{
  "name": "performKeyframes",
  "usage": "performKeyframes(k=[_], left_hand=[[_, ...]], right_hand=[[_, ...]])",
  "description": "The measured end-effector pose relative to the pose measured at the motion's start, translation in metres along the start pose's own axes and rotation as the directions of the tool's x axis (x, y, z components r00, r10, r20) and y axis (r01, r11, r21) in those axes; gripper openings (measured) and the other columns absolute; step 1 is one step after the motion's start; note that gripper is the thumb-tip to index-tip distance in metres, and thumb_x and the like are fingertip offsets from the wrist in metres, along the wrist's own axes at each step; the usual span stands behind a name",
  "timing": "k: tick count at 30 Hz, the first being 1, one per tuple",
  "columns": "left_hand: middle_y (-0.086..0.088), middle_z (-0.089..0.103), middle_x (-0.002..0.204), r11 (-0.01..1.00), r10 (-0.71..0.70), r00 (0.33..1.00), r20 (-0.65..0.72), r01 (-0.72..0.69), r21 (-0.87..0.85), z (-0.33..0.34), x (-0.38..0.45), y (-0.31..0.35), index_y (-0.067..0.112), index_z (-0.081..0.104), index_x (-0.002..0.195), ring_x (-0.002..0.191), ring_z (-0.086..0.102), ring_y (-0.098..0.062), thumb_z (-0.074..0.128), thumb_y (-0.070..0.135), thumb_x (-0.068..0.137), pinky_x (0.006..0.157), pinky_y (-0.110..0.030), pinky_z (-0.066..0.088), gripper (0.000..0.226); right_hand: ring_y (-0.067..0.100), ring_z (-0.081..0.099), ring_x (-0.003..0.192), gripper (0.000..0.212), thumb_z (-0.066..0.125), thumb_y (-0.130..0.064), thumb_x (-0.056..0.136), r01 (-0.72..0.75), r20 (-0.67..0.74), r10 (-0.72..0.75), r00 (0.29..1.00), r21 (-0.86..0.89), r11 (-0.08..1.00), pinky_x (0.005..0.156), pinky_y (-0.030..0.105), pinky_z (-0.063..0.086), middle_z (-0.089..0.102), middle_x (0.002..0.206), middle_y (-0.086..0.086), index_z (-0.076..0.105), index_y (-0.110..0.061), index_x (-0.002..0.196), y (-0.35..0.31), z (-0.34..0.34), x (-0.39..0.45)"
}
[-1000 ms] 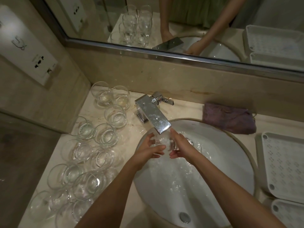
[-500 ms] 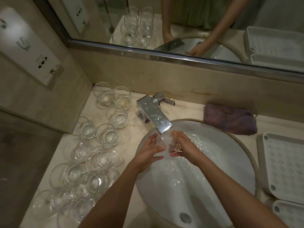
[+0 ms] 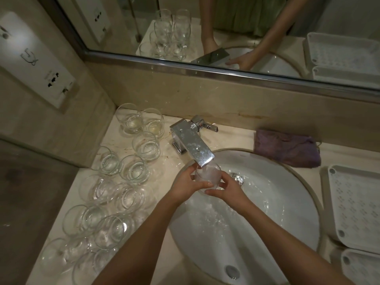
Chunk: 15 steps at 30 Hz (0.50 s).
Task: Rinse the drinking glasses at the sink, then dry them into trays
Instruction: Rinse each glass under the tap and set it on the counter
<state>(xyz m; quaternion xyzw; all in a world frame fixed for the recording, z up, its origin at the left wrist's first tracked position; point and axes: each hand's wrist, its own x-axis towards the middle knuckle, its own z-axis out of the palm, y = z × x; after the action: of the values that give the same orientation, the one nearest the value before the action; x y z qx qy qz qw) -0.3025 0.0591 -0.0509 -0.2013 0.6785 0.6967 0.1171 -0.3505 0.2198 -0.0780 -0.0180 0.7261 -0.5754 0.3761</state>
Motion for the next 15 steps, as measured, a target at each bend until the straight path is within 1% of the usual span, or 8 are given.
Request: performKeyframes(k=[2, 4, 6, 8, 10, 12, 13, 15], left_hand=[[0.001, 0.057, 0.130, 0.998, -0.024, 0.995, 0.099, 0.030, -0.060, -0.010, -0.003, 0.000, 0.030, 0.055, 0.124, 0.110, 0.063, -0.017, 0.079, 0.003, 0.071, 0.086, -0.025, 0.053, 0.064], [0.001, 0.058, 0.131, 0.992, -0.042, 0.987, 0.158, 0.061, -0.115, -0.020, -0.007, -0.004, 0.022, 0.053, 0.128, 0.110, 0.063, -0.017, 0.068, -0.009, 0.079, 0.086, -0.025, 0.052, 0.060], [-0.002, 0.063, 0.124, 0.979, -0.090, 0.986, 0.138, 0.113, -0.172, -0.025, -0.010, -0.009, 0.024, 0.057, 0.124, 0.108, 0.064, -0.019, 0.064, -0.006, 0.084, 0.088, -0.029, 0.054, 0.050], [-0.004, 0.066, 0.120, 0.958, -0.182, 0.980, 0.084, 0.196, -0.208, -0.027, -0.010, -0.015, 0.025, 0.057, 0.123, 0.107, 0.065, -0.021, 0.063, 0.003, 0.088, 0.089, -0.034, 0.055, 0.042], [-0.007, 0.069, 0.112, 0.949, -0.240, 0.970, 0.046, 0.244, -0.201, -0.026, -0.008, -0.019, 0.012, 0.056, 0.129, 0.099, 0.067, -0.021, 0.064, 0.010, 0.089, 0.086, -0.036, 0.056, 0.041], [-0.007, 0.070, 0.109, 0.959, -0.241, 0.971, 0.013, 0.240, -0.154, -0.023, -0.005, -0.018, 0.007, 0.056, 0.130, 0.093, 0.067, -0.019, 0.069, 0.011, 0.086, 0.081, -0.032, 0.057, 0.046], [-0.006, 0.069, 0.112, 0.968, -0.222, 0.975, 0.000, 0.220, -0.122, -0.021, -0.003, -0.017, 0.010, 0.057, 0.129, 0.093, 0.067, -0.017, 0.073, 0.008, 0.082, 0.080, -0.029, 0.057, 0.049], [-0.002, 0.066, 0.117, 0.984, -0.171, 0.985, 0.008, 0.171, -0.054, -0.015, -0.002, -0.012, 0.015, 0.057, 0.126, 0.091, 0.068, -0.012, 0.077, 0.000, 0.075, 0.078, -0.023, 0.055, 0.057]], right_hand=[[0.011, 0.057, 0.114, 0.067, 0.082, -0.003, 0.071, 0.012, 0.000, -0.012, 1.000, 0.003, 1.000, 0.085, 0.022, 0.052, 0.060, 0.119, -0.011, 0.051, -0.029, 0.124, 0.002, 0.004, 0.000], [0.012, 0.057, 0.111, 0.069, 0.082, -0.004, 0.071, 0.017, 0.022, -0.016, 1.000, -0.072, 0.997, 0.080, 0.017, 0.052, 0.057, 0.117, -0.013, 0.047, -0.031, 0.124, -0.004, 0.006, 0.000], [0.011, 0.059, 0.102, 0.065, 0.083, -0.012, 0.073, 0.018, 0.064, -0.005, 0.998, -0.195, 0.981, 0.081, 0.019, 0.052, 0.056, 0.113, -0.015, 0.046, -0.035, 0.122, -0.014, 0.005, 0.002], [0.012, 0.063, 0.095, 0.055, 0.082, -0.023, 0.074, 0.019, 0.126, 0.016, 0.992, -0.277, 0.961, 0.087, 0.027, 0.053, 0.060, 0.108, -0.014, 0.048, -0.041, 0.114, -0.023, 0.002, 0.006], [0.011, 0.063, 0.090, 0.049, 0.081, -0.029, 0.075, -0.001, 0.146, 0.052, 0.988, -0.332, 0.943, 0.083, 0.024, 0.051, 0.062, 0.106, -0.006, 0.049, -0.039, 0.111, -0.026, 0.000, 0.010], [0.008, 0.062, 0.087, 0.056, 0.081, -0.024, 0.075, -0.037, 0.137, 0.084, 0.987, -0.317, 0.948, 0.075, 0.018, 0.050, 0.061, 0.109, 0.000, 0.047, -0.033, 0.118, -0.024, -0.003, 0.010], [0.008, 0.063, 0.087, 0.060, 0.082, -0.019, 0.074, -0.050, 0.131, 0.089, 0.987, -0.275, 0.960, 0.075, 0.019, 0.051, 0.061, 0.110, 0.002, 0.046, -0.029, 0.121, -0.020, -0.004, 0.010], [0.012, 0.065, 0.092, 0.065, 0.083, -0.006, 0.070, -0.054, 0.111, 0.076, 0.991, -0.187, 0.981, 0.081, 0.026, 0.055, 0.062, 0.111, 0.003, 0.044, -0.026, 0.118, -0.010, -0.004, 0.006]])
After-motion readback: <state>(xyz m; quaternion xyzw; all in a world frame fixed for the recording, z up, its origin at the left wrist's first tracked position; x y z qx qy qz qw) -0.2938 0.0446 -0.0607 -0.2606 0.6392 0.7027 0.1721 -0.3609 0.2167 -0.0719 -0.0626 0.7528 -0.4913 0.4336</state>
